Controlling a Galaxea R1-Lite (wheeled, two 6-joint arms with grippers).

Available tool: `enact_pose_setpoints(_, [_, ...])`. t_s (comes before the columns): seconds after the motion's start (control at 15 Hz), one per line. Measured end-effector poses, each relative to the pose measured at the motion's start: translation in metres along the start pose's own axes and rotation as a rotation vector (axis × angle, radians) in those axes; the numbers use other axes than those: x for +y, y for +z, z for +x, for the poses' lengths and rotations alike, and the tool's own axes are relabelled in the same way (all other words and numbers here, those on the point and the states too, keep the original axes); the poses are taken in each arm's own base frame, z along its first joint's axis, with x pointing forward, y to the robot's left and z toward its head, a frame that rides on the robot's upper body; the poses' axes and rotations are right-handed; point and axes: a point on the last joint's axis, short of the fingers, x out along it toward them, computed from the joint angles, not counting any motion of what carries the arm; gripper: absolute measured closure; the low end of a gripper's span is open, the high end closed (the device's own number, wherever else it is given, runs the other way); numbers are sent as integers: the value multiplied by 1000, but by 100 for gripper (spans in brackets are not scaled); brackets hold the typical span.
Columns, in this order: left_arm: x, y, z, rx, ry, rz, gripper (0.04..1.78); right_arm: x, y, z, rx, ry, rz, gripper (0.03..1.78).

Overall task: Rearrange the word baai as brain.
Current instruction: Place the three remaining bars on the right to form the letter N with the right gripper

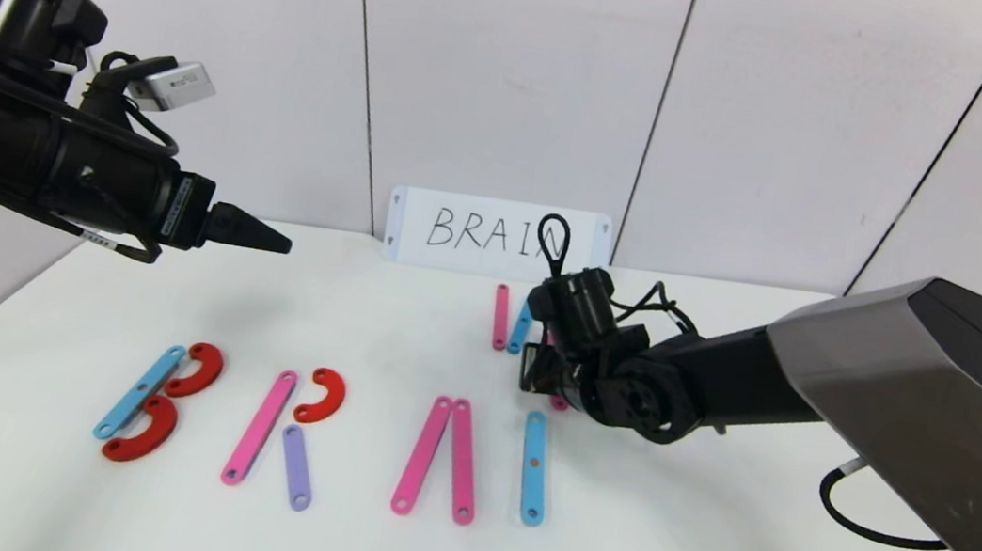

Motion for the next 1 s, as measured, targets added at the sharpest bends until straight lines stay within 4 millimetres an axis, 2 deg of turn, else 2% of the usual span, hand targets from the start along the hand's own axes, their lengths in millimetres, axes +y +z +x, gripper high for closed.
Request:
enact_pose_setpoints(0.47, [0, 0, 0, 1, -1, 1, 8, -6, 9, -7, -17, -3, 16, 151])
enact_pose_setpoints(0.67, [1, 0, 2, 4, -1, -2, 8, -13, 13, -24, -20, -4, 18, 151])
enact_pose_setpoints(1.0, [-2, 0, 4, 9, -8, 3, 8, -30, -4, -58, 20, -14, 55, 151])
